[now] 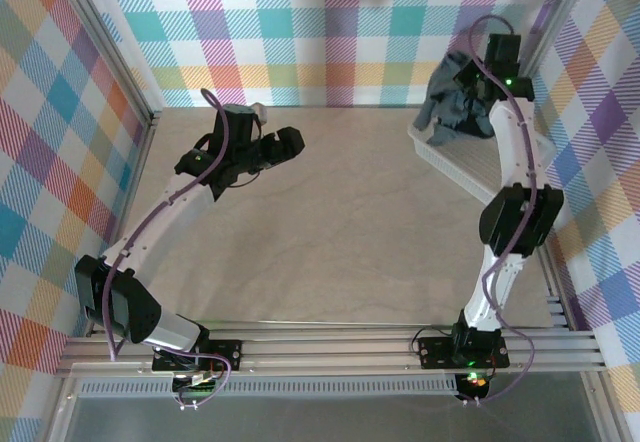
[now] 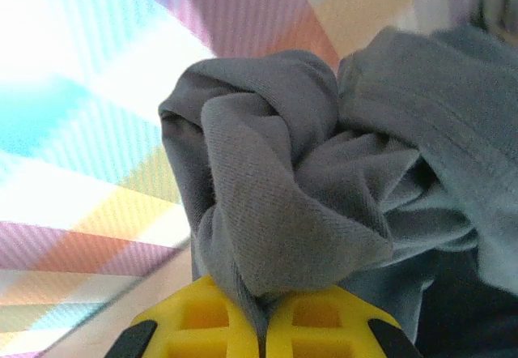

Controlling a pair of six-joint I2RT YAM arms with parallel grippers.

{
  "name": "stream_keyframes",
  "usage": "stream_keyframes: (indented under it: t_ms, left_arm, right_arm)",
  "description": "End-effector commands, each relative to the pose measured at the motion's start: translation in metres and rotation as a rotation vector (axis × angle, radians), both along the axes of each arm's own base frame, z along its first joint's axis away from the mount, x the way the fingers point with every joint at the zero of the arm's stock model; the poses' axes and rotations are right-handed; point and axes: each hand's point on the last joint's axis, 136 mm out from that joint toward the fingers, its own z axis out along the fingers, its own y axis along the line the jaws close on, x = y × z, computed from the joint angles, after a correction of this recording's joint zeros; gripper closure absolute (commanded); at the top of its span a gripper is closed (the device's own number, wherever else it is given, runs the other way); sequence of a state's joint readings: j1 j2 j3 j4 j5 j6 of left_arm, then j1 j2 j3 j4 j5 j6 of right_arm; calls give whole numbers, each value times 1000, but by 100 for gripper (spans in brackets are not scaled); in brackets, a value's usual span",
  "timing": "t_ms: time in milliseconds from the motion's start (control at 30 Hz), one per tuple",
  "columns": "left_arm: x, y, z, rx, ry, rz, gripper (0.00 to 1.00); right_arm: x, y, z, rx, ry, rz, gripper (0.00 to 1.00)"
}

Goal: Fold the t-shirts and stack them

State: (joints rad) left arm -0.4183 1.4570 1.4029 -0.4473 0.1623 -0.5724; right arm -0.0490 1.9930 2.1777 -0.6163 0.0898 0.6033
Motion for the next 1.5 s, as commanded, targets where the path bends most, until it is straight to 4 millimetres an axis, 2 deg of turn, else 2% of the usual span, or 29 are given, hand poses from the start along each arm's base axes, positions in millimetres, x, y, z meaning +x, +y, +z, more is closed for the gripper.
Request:
stream_keyframes:
  t_ms: [0, 100, 167, 233, 267, 333, 433, 500, 567, 633, 667, 800, 900, 1000, 1067, 1167, 1300, 1367, 1467]
  left_arm:
    - [-6, 18, 5, 46, 2, 79, 20]
    - [-4, 36, 3, 120, 17, 159, 19]
    - [-3, 48, 5, 161, 14, 208, 18]
    - [-2, 57, 9, 191, -1, 247, 16]
    - [-1, 63, 12, 213, -9, 274, 15]
    - [-2, 76, 18, 252, -18, 334, 14]
    - [-5, 97, 29, 310, -35, 418, 12]
    - [-9, 104, 35, 329, -49, 440, 12]
    - [-14, 110, 38, 341, -56, 450, 11]
    - [-19, 114, 33, 356, -36, 451, 11]
    - [-22, 114, 28, 364, -17, 444, 11]
    - [-31, 106, -1, 371, 69, 371, 13]
    - [-33, 86, -31, 363, 145, 249, 19]
    - [-38, 81, -67, 401, 262, 203, 23]
    - [-39, 79, -88, 426, 338, 193, 23]
    - [-33, 80, -108, 429, 409, 213, 22]
    - [-21, 86, -133, 327, 515, 258, 25]
    - [-28, 96, -151, 350, 613, 303, 32]
    - [-49, 125, -168, 404, 703, 401, 29]
  right_arm:
    - [-41, 31, 175, -77, -446, 94, 100]
    - [-68, 79, 222, -63, -563, 241, 100]
    - [-87, 115, 241, -55, -614, 336, 100]
    - [-104, 153, 243, -50, -616, 428, 100]
    - [-111, 173, 236, -40, -591, 480, 100]
    - [-126, 212, 209, -35, -515, 569, 100]
    - [-156, 270, 145, -34, -387, 691, 100]
    - [-175, 300, 89, -34, -269, 768, 70]
    - [-191, 317, 22, -9, -87, 842, 45]
    - [-199, 312, -31, 16, 72, 820, 34]
    - [-201, 305, -53, 32, 132, 802, 33]
    - [-205, 277, -109, 96, 282, 722, 34]
    - [-211, 265, -148, 149, 413, 682, 35]
    - [-218, 269, -186, 179, 547, 693, 39]
    - [-223, 279, -211, 211, 617, 714, 41]
    - [-223, 293, -235, 210, 651, 758, 42]
    - [-220, 307, -259, 199, 702, 836, 42]
    - [-222, 316, -265, 184, 727, 893, 41]
    - [-233, 323, -278, 83, 814, 957, 38]
